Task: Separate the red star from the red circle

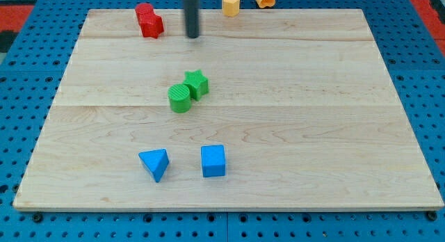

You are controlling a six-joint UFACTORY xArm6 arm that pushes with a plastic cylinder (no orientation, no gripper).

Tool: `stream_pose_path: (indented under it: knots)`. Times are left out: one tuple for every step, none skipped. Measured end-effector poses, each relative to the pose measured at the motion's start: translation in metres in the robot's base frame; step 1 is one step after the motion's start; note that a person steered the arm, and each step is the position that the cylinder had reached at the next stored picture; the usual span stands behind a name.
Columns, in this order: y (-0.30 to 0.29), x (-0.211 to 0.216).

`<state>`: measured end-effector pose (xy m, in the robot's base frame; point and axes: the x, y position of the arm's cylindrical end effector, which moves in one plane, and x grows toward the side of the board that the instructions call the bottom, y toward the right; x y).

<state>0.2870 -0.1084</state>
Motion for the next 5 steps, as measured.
stream_pose_path:
  knots:
    - [-0.131,0.008]
    - [-0.169,-0.06]
    - [-0.113,-0.088]
    - [-0.071,-0.078]
    - [-0.025,-0.042]
